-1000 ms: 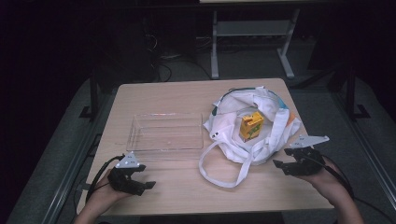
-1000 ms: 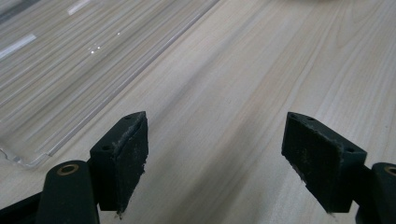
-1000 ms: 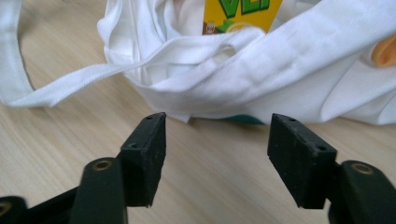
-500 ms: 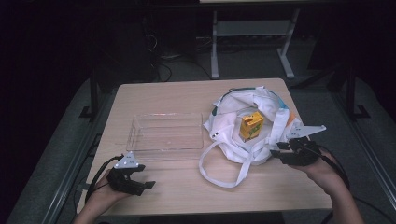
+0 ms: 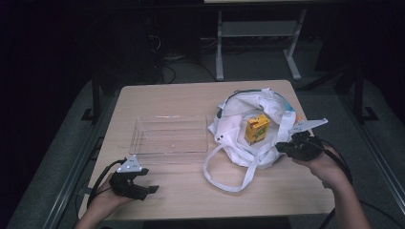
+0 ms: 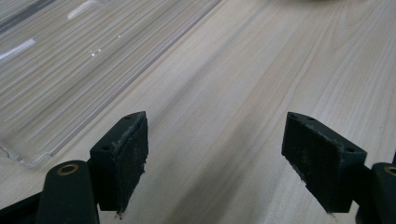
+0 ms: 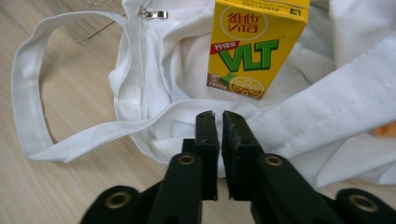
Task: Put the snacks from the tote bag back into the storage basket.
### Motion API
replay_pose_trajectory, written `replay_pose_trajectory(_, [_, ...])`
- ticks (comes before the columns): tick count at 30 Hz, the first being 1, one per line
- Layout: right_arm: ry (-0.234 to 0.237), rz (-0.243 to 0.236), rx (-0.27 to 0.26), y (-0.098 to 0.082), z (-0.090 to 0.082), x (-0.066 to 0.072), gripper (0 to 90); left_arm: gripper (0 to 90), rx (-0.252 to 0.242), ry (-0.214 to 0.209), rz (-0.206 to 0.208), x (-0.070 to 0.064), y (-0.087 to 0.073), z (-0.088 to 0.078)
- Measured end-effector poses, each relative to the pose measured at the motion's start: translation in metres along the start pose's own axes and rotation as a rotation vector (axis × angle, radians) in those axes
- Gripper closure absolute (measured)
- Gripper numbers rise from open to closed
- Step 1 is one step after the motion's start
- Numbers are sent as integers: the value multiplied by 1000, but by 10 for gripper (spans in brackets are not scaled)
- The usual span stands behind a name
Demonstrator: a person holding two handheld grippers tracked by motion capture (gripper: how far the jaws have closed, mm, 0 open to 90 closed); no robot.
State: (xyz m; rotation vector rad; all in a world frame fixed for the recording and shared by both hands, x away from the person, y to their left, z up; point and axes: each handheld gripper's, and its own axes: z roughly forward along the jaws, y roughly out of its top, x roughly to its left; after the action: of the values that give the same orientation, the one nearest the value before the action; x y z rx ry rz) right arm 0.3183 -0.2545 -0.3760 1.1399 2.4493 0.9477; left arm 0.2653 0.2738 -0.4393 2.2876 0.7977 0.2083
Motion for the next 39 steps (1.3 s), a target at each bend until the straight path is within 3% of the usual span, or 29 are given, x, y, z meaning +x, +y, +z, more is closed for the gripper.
replay_pose_trajectory(5, [11, 3, 1, 8, 3, -3, 896, 224, -1, 0, 0, 0, 0, 0])
replay_pose_trajectory(12, [26, -45, 19, 21, 10, -4, 897, 224, -7, -4, -4, -1, 0, 0])
replay_pose_trajectory(22, [36, -40, 37, 35, 20, -12, 897, 225, 1, -11, -4, -1, 0, 1])
replay_pose_trajectory(32, [56, -13, 50, 46, 42, -18, 897, 224, -1, -15, -2, -1, 0, 2])
replay_pose_trajectory(39, [56, -22, 50, 50, 51, -15, 897, 225, 1, -17, 1, 0, 0, 2])
